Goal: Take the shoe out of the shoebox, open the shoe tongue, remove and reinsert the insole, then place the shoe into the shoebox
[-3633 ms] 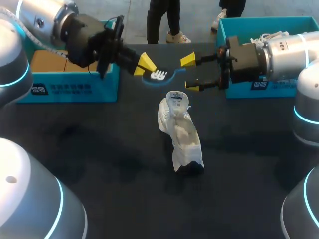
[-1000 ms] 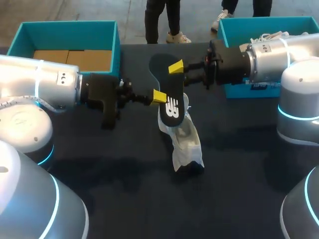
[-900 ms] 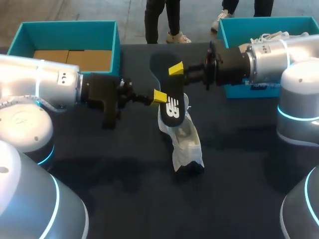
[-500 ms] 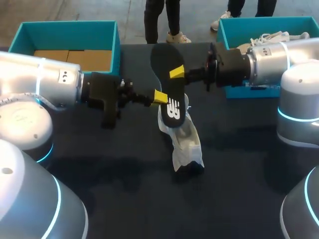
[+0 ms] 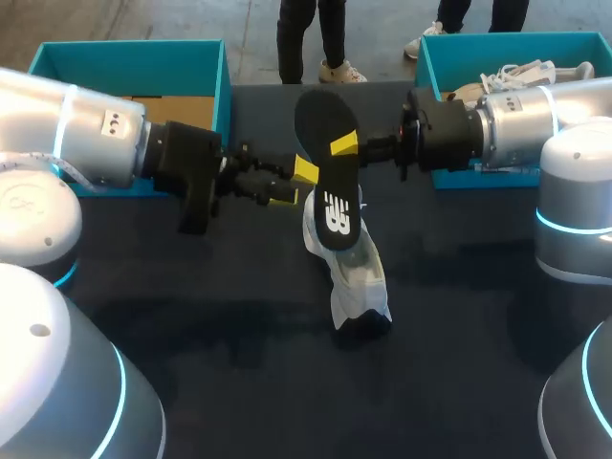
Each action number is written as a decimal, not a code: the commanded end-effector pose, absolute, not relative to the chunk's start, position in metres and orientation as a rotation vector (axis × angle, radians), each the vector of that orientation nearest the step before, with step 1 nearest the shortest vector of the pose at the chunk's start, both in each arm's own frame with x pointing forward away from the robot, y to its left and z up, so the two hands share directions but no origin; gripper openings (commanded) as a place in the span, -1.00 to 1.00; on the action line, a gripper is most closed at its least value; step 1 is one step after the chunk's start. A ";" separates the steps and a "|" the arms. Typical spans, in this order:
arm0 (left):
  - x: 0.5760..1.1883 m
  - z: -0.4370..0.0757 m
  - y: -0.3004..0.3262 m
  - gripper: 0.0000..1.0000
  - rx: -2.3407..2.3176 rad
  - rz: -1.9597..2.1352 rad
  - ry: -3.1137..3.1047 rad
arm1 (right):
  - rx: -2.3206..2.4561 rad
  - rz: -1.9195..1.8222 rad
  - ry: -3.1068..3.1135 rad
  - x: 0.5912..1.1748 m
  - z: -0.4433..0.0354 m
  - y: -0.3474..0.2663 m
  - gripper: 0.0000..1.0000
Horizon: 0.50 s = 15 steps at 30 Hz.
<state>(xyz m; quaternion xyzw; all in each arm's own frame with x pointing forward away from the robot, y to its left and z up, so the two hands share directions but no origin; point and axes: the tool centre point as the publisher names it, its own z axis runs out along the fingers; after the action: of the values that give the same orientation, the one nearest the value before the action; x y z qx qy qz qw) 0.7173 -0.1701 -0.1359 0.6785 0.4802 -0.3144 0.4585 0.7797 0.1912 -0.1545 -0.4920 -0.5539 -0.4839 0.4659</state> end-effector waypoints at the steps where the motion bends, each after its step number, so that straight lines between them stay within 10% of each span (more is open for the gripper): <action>1: 0.719 -0.122 -0.161 1.00 1.754 -0.749 1.264 | -1.208 -1.175 -1.362 0.783 -0.158 0.194 -1.00; 15: 0.722 -0.105 -0.158 1.00 1.893 -0.658 1.546 | -1.219 -1.160 -1.353 0.784 -0.168 0.197 -1.00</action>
<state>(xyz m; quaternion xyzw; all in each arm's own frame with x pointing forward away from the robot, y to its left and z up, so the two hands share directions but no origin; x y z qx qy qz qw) 0.7191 -0.1566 -0.1119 0.6970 0.5626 -0.2850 0.3411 0.7836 0.1944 -0.1659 -0.4973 -0.5534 -0.4732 0.4717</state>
